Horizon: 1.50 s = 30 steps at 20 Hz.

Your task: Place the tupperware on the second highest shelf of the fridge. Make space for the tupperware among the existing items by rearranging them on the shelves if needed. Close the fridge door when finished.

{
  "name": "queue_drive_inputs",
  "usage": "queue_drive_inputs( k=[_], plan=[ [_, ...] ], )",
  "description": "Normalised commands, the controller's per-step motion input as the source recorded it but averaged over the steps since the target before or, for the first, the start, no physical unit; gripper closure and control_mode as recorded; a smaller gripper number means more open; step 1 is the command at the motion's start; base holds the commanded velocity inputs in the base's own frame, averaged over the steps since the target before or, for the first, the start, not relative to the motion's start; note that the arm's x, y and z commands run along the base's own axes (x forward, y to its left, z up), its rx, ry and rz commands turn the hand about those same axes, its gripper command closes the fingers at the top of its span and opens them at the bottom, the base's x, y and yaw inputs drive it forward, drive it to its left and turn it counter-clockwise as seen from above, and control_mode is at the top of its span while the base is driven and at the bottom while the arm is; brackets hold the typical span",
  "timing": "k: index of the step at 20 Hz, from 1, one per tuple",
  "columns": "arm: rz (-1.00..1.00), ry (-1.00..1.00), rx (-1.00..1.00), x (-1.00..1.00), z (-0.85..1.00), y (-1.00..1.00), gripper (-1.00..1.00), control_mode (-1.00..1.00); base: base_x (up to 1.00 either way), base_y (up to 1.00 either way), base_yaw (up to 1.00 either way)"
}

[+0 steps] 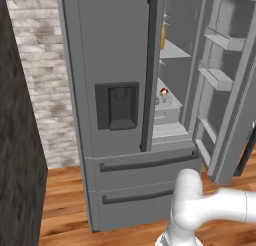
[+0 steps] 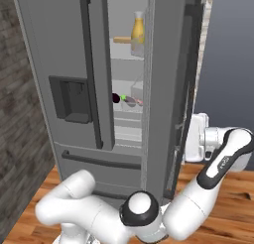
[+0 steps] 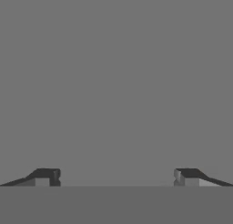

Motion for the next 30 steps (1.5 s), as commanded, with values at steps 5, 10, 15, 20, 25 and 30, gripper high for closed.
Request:
queue_drive_inputs(
  k=[5, 10, 15, 20, 25, 30],
  plan=[
    [0.16, -0.27, -0.07, -0.37, -0.01, 0.96, -1.0, -1.0, 0.0, 0.0, 0.0],
    [-0.05, -0.15, -0.08, -0.02, 0.0, 0.99, -1.0, -1.0, 0.0, 0.0, 0.0],
    [-0.36, 0.0, -0.06, 0.19, 0.0, 0.87, -1.0, -1.0, 0.0, 0.0, 0.0],
    [-0.48, 0.0, -0.02, 0.44, 0.0, 0.32, -1.0, -1.0, 0.0, 0.0, 0.0],
    [-0.52, 0.0, -0.01, 0.63, 0.09, 0.0, -1.0, -1.0, 0.0, 0.0, 0.0],
    [-0.38, 0.05, 0.0, 0.73, 0.27, -0.27, -1.0, -1.0, 0.0, 0.0, 0.0]
  ],
)
